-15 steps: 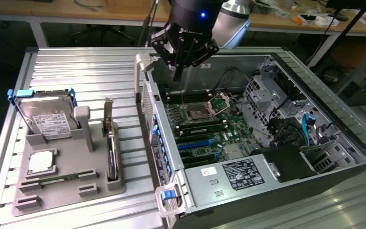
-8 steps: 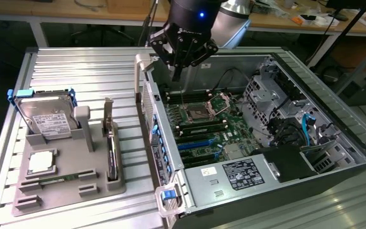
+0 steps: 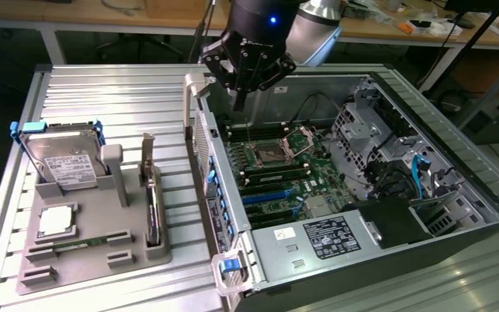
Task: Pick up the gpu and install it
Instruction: 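Reach for the gpu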
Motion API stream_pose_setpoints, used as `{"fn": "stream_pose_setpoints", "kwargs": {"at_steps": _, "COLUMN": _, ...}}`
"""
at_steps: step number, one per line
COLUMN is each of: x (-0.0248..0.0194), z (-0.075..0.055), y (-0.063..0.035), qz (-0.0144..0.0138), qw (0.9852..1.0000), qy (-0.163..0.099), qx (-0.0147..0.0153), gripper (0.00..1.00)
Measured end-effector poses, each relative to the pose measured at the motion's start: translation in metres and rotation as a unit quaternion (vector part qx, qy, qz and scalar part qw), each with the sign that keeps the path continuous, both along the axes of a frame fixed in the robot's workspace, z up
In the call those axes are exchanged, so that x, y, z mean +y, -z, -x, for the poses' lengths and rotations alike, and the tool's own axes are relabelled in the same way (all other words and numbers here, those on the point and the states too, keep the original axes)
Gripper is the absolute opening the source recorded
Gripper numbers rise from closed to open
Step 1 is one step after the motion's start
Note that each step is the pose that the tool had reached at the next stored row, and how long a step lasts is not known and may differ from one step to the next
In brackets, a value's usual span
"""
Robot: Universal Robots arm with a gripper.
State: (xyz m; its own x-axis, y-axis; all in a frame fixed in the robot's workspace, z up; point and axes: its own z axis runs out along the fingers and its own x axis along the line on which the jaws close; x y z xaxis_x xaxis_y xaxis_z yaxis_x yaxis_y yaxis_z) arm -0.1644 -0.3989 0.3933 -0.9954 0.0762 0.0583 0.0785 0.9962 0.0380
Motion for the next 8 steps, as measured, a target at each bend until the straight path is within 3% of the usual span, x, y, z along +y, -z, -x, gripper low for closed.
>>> {"fn": "stream_pose_setpoints", "kwargs": {"at_steps": 8, "x": 0.0000, "z": 0.0035, "y": 0.0000, "qz": 0.0000, "qw": 1.0000, "qy": 0.000, "qx": 0.0000, "gripper": 0.11}}
